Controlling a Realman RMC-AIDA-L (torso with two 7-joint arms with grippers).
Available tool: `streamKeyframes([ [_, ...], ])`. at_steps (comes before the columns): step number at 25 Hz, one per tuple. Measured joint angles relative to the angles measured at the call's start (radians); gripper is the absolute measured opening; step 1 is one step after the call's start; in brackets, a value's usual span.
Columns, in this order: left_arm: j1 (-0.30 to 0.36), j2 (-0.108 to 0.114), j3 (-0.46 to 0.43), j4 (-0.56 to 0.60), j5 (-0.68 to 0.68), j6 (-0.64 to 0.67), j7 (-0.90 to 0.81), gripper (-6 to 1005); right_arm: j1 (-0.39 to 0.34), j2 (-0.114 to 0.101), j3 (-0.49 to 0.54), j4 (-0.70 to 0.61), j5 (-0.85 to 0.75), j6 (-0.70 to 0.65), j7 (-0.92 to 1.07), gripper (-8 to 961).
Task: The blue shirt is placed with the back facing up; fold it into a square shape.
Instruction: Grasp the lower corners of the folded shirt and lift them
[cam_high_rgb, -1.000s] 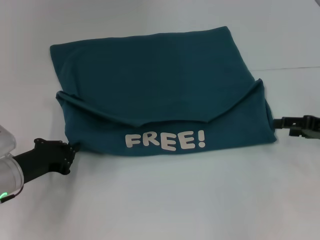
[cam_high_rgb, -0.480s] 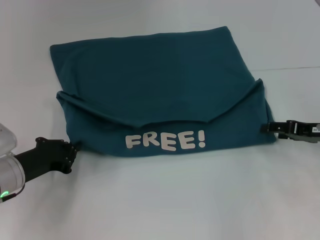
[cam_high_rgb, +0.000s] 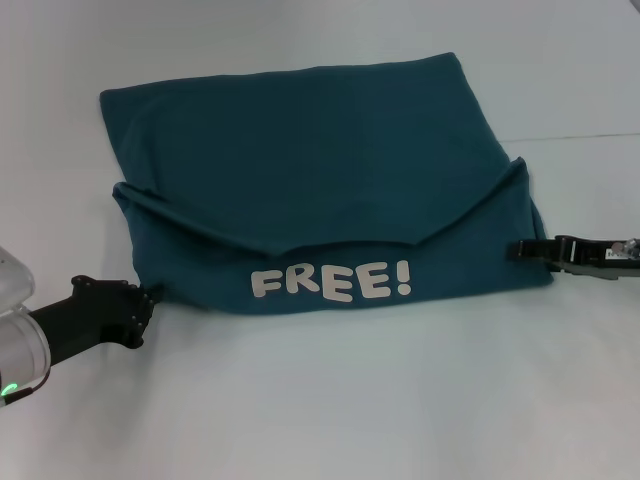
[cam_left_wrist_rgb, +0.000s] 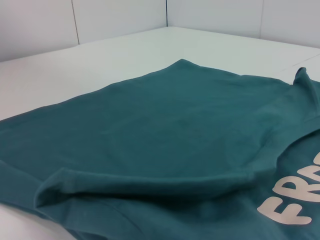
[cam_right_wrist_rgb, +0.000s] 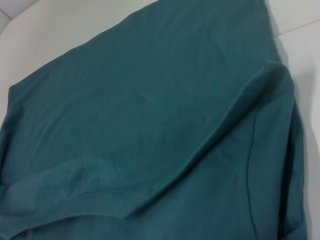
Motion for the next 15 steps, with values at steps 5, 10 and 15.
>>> streamKeyframes([
  [5, 0.0, 0.0, 0.0, 0.0, 0.0, -0.001, 0.0, 3, 0.006, 0.001, -0.013, 0.01, 0.0, 0.023, 0.0, 790],
  [10, -0.003, 0.0, 0.0, 0.0, 0.0, -0.001, 0.0, 3, 0.02, 0.002, -0.033, 0.03, 0.0, 0.045, 0.0, 764],
  [15, -0.005, 0.0, 0.0, 0.0, 0.0, -0.001, 0.0, 4, 0.021, 0.003, -0.036, 0.034, 0.005, 0.049, 0.01, 687],
])
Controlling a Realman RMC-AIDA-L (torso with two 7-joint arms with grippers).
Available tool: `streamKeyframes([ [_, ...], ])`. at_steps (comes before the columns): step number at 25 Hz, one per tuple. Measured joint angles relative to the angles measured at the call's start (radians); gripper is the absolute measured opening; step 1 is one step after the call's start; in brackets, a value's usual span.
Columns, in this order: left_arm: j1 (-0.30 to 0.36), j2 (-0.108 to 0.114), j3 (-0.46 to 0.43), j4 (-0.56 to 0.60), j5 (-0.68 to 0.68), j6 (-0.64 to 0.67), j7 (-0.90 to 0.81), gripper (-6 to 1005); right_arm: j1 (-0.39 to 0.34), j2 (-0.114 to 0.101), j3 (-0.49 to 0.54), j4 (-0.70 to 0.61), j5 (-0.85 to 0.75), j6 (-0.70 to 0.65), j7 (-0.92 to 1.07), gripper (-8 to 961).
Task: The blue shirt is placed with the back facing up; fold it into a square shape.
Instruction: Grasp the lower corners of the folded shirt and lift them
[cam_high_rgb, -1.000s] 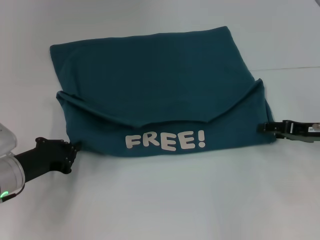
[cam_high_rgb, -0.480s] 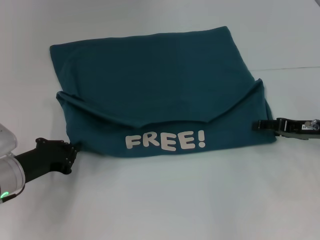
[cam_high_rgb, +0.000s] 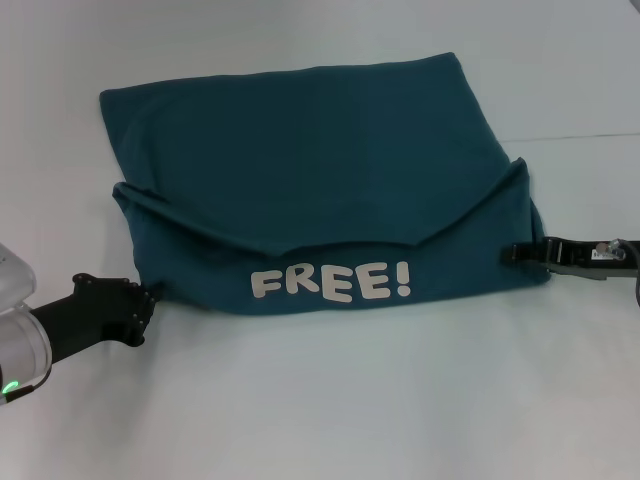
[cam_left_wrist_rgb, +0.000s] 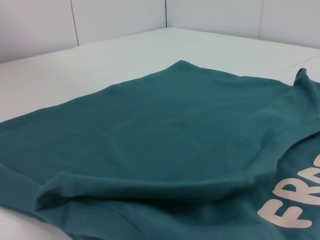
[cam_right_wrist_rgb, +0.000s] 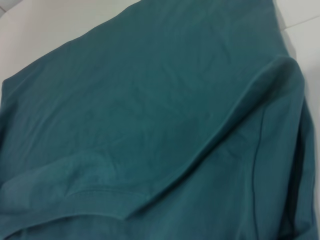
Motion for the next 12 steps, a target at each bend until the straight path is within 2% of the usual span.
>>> streamKeyframes([
  [8, -0.001, 0.0, 0.0, 0.0, 0.0, 0.001, -0.007, 4, -0.012, -0.001, -0.001, -0.001, -0.001, -0.008, 0.008, 529],
  [12, -0.001, 0.0, 0.0, 0.0, 0.0, 0.001, -0.023, 4, -0.017, -0.001, 0.007, -0.003, 0.004, -0.019, -0.019, 374],
])
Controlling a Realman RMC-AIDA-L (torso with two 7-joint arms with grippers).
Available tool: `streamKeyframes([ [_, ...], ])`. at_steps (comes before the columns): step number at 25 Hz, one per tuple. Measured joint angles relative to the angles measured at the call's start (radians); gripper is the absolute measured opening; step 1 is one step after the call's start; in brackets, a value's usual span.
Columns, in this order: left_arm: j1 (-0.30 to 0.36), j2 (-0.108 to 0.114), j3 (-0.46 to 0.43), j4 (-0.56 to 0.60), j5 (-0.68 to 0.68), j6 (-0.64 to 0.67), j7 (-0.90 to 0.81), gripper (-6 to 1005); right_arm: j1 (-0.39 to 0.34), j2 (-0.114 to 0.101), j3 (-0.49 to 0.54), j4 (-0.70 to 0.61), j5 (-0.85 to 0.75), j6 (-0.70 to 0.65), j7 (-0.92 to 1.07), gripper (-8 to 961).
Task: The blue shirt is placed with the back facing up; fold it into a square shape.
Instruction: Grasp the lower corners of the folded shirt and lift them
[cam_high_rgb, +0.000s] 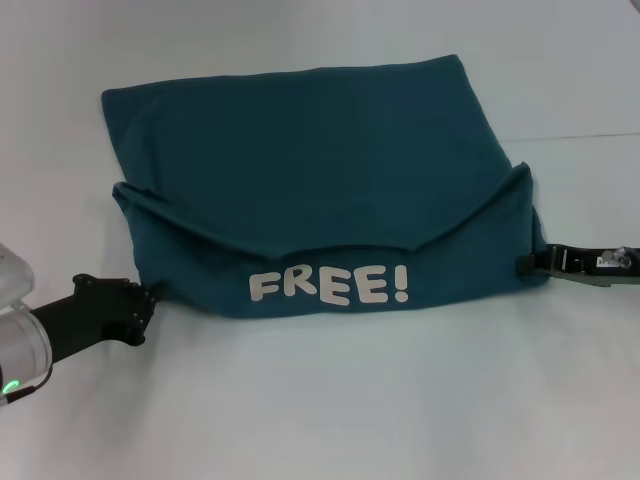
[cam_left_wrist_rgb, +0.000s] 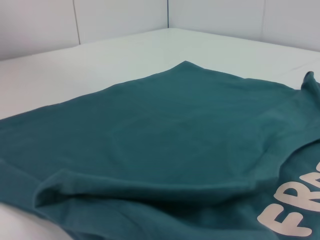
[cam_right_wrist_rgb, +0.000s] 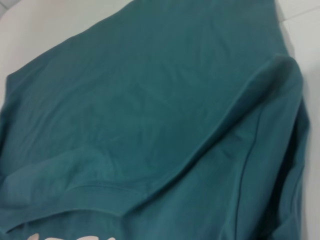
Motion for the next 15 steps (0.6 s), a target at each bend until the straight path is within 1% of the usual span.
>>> streamKeyframes([
  [4, 0.01, 0.0, 0.0, 0.01, 0.017, 0.006, -0.046, 3, -0.013, -0.001, 0.022, -0.013, 0.005, -0.042, -0.027, 213],
  [7, 0.031, -0.003, 0.0, 0.043, 0.052, 0.044, -0.109, 3, -0.026, -0.007, 0.042, -0.024, 0.02, -0.079, -0.052, 88],
  [12, 0.092, -0.004, -0.002, 0.118, 0.064, 0.141, -0.207, 3, -0.059, -0.01, 0.045, -0.066, 0.029, -0.135, -0.062, 36],
  [15, 0.13, -0.003, -0.006, 0.16, 0.065, 0.198, -0.251, 3, -0.079, -0.009, 0.05, -0.078, 0.03, -0.178, -0.083, 37],
])
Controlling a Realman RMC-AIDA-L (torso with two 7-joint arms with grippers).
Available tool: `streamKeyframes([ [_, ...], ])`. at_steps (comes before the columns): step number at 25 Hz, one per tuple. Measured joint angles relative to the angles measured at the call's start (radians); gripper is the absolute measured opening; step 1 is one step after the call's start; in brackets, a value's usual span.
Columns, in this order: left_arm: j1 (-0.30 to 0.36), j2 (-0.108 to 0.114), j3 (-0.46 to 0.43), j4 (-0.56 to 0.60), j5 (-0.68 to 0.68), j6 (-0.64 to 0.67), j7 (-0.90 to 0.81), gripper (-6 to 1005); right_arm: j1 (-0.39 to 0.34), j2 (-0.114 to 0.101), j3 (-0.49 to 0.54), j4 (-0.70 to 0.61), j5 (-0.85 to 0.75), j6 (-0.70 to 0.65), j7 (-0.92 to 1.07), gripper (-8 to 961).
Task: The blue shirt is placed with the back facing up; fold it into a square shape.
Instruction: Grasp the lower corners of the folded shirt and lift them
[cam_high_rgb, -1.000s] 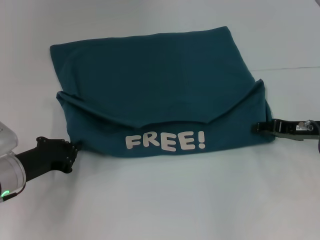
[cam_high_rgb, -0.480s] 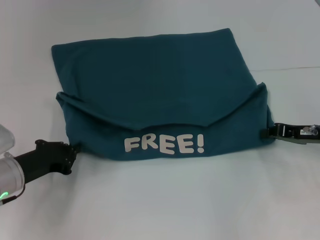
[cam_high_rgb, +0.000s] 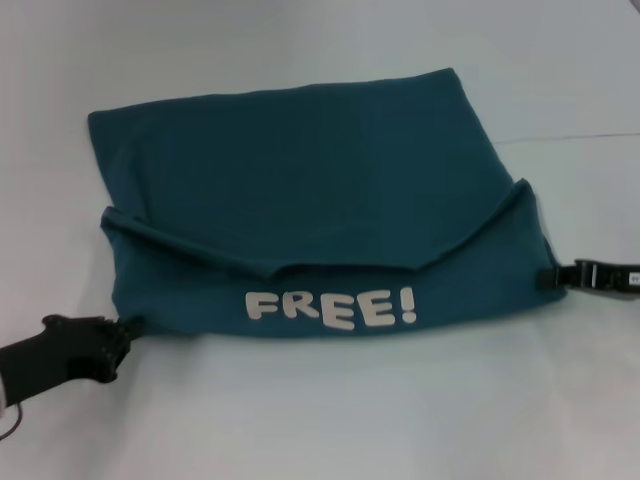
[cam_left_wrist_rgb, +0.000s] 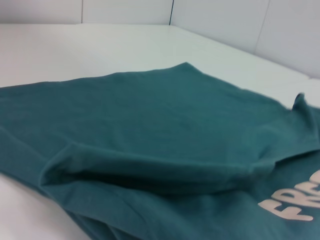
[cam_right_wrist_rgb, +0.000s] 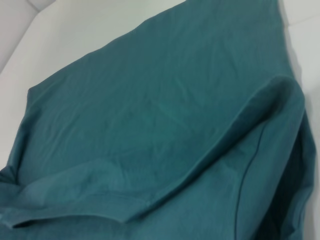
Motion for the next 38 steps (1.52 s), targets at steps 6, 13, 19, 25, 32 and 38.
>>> streamKeyframes([
  [6, 0.057, 0.0, -0.032, 0.075, 0.039, 0.163, -0.067, 4, -0.063, 0.007, 0.03, -0.048, 0.013, -0.135, -0.073, 38],
  [13, 0.068, 0.007, -0.158, 0.104, 0.134, 0.407, -0.082, 4, -0.157, 0.035, 0.04, -0.181, 0.015, -0.232, -0.09, 40],
  [19, 0.072, 0.012, -0.197, 0.106, 0.219, 0.498, -0.093, 3, -0.198, 0.03, 0.062, -0.173, 0.014, -0.237, -0.125, 41],
  [25, 0.064, 0.015, -0.199, 0.104, 0.294, 0.584, -0.11, 3, -0.216, 0.03, 0.07, -0.172, 0.01, -0.241, -0.15, 43],
  [32, 0.068, 0.017, -0.206, 0.106, 0.308, 0.627, -0.118, 4, -0.248, 0.037, 0.105, -0.172, 0.013, -0.287, -0.199, 45],
  [38, 0.066, 0.019, -0.21, 0.103, 0.31, 0.647, -0.119, 4, -0.287, 0.045, 0.165, -0.178, 0.012, -0.376, -0.253, 46],
])
